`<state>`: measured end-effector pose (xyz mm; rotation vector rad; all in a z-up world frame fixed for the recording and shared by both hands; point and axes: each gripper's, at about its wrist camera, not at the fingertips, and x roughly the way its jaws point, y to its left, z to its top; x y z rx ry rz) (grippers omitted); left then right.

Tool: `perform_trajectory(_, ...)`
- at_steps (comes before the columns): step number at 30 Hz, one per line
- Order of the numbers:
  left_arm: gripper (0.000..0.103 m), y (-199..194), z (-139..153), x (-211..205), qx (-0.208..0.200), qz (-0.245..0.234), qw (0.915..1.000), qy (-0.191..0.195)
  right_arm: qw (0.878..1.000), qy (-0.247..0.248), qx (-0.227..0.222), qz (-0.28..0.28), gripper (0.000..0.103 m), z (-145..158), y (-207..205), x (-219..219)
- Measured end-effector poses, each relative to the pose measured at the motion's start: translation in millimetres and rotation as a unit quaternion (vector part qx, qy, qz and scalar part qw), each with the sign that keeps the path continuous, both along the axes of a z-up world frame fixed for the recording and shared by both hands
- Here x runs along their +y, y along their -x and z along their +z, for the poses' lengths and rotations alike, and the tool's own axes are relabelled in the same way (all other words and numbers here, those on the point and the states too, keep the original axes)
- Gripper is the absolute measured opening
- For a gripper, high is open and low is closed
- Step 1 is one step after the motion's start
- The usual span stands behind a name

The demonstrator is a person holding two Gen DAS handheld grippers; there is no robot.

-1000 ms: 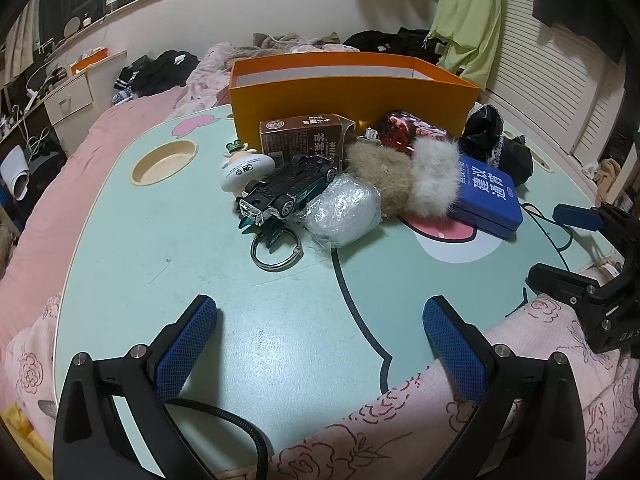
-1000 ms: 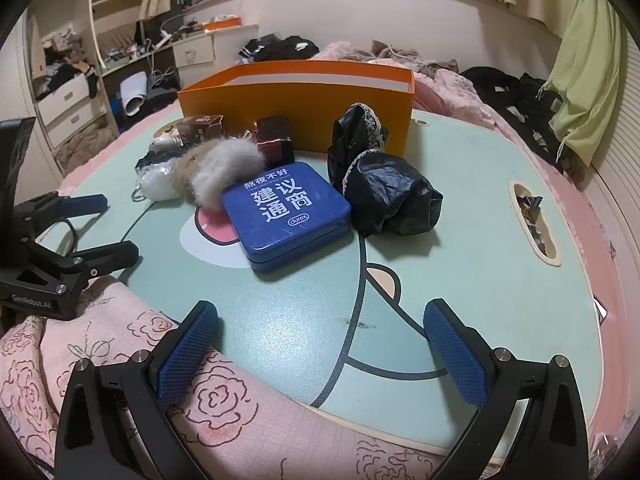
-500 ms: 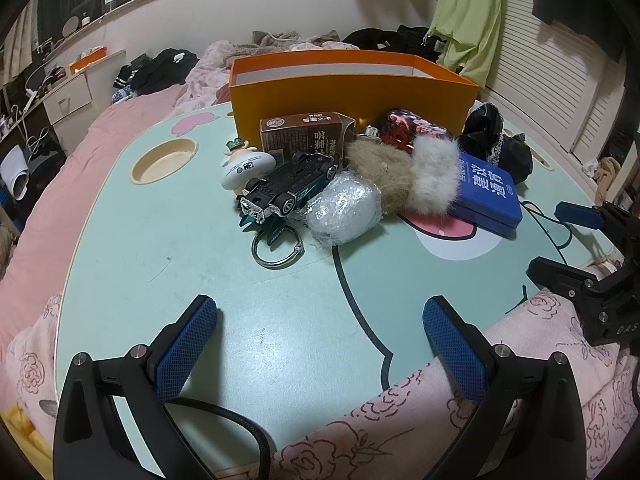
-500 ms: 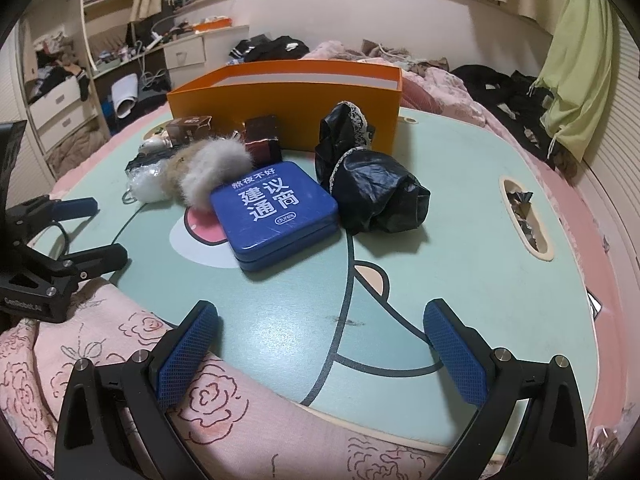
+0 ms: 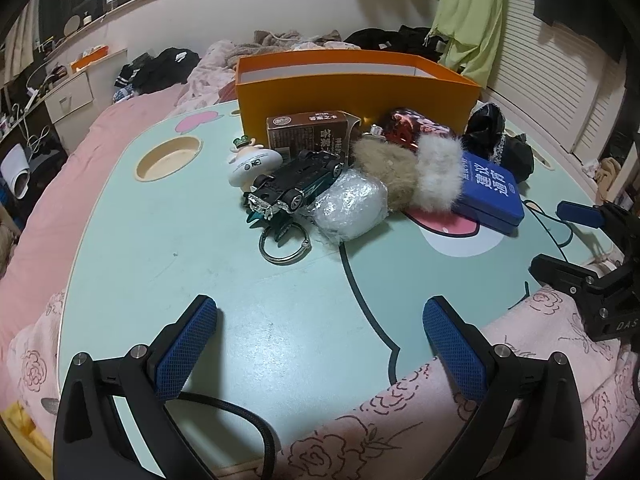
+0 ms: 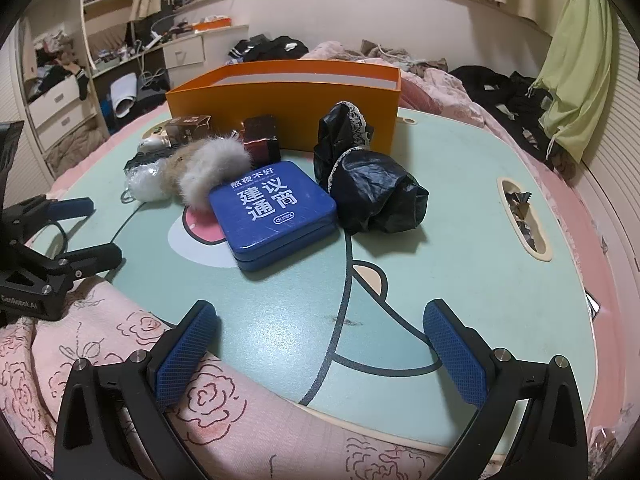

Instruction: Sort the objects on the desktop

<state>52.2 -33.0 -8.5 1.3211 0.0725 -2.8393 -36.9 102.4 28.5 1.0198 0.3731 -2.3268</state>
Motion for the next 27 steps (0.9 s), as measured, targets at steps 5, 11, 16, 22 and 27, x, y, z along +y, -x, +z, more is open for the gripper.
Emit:
perform_trajectory(5, 0.103, -2.9, 3.4, -8.9, 0.006, 0.017, 0.9997, -0.015, 1.000, 0.001, 0.000, 0.001, 0.103, 0.2, -0.4, 0.1)
perform_trajectory(11, 0.103, -16.8, 29.4, -20.1, 0.074, 0.022, 0.9968, -0.021, 1.000, 0.002, 0.002, 0.004, 0.103, 0.7, -0.1, 1.7)
perform_trajectory(16, 0.083, -9.9, 44.3, -28.5, 0.099, 0.002, 0.9943, -0.039, 1.000, 0.003, 0.002, 0.004, 0.103, 0.8, 0.4, 2.0)
perform_trajectory(22, 0.062, 11.3, 44.3, -16.1, 0.099, -0.046, 0.9932, -0.042, 1.000, 0.002, 0.002, 0.004, 0.103, 0.8, 0.2, 1.8)
perform_trajectory(27, 0.046, 29.1, 38.2, 4.8, 0.083, -0.089, 0.9925, -0.012, 1.000, 0.002, 0.002, 0.004, 0.103, 1.0, 0.4, 2.5)
